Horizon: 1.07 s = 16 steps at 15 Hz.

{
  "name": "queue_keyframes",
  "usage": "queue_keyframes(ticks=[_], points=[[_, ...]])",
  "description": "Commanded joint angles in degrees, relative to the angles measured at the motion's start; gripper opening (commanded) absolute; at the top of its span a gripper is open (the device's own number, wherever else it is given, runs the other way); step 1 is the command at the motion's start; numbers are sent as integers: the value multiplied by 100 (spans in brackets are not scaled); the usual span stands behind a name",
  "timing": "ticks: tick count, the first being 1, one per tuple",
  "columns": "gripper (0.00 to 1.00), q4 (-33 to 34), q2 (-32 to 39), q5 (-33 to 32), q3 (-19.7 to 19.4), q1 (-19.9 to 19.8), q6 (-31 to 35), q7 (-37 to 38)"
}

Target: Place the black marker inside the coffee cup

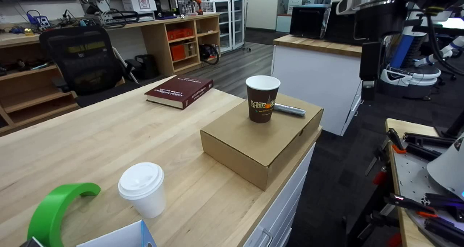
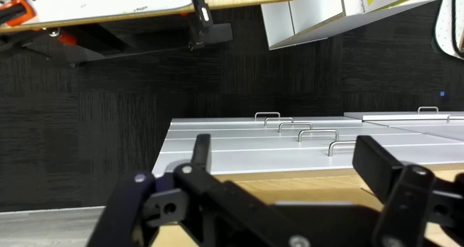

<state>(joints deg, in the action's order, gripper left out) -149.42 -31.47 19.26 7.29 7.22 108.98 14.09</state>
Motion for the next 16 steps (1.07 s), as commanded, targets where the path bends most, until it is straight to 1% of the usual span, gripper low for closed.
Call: queue_keyframes(ticks=[1,10,16], points=[[100,158,171,-313,53,-80,435,-314],[100,453,528,-1218,-9,-100,1200,-761],[100,667,840,-1590,-113,-122,1497,-1139]])
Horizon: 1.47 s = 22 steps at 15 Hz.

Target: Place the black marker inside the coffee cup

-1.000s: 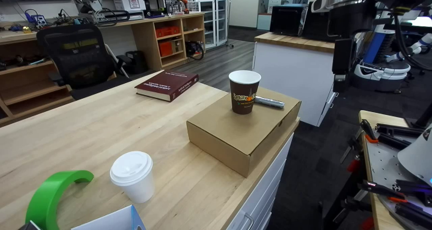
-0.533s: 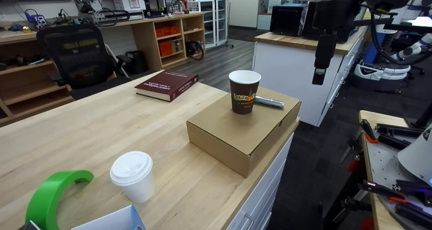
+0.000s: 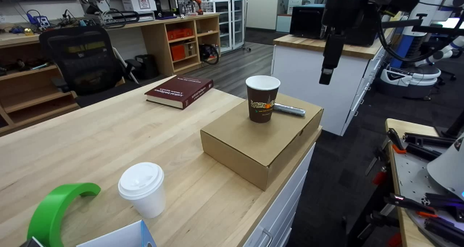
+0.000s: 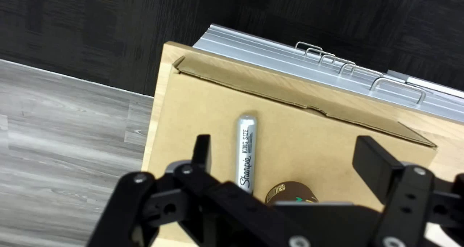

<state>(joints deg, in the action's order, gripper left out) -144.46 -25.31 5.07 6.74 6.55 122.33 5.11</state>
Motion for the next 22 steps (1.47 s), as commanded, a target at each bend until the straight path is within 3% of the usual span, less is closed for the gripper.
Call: queue_keyframes(ticks=[1,10,22], points=[[100,202,268,-182,-71,-58,170,-261],[100,155,221,-103,-52,-9,79,-181],[100,188,906,-326,56,25,779,-354]])
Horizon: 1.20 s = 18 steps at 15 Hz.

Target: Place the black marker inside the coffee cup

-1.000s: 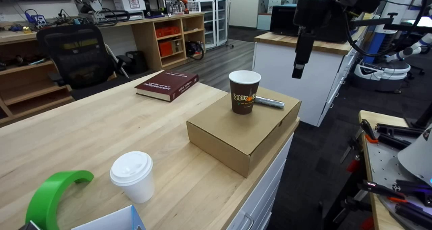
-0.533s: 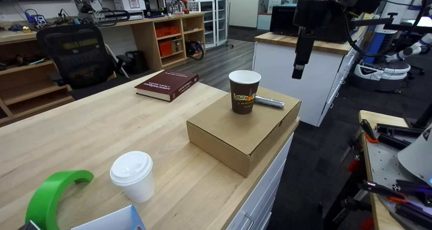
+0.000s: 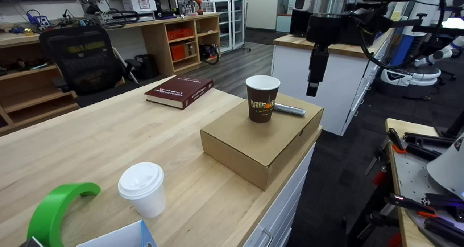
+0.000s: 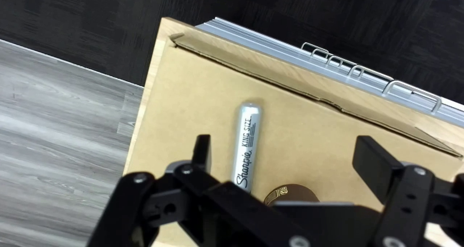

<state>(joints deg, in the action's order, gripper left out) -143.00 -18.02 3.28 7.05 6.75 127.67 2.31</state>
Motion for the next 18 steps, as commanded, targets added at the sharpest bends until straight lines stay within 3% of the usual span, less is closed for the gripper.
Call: queue_keyframes(ticks=[1,10,18], points=[[100,35,232,-200,33,-1,317,-75],[100,34,649,-678,2,-46,811,-134],[100,51,1087,-646,-156,-95,1073,-365]])
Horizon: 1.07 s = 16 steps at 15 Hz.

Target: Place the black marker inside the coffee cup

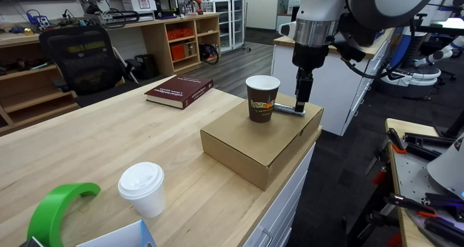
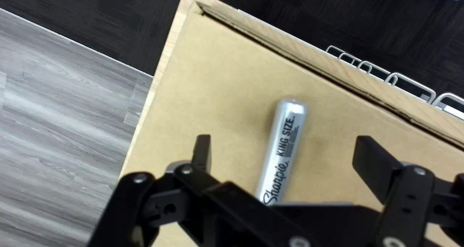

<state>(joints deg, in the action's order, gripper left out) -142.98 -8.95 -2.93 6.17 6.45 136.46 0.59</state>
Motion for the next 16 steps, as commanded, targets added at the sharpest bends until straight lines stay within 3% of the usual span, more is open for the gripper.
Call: queue_keyframes(ticks=[1,6,8,16], points=[[100,49,234,-5,-93,-70,234,-241],[100,52,419,108,-162,-68,394,-404],[74,59,477,114,-157,-59,417,-417],[20,140,477,90,-101,-29,378,-371]])
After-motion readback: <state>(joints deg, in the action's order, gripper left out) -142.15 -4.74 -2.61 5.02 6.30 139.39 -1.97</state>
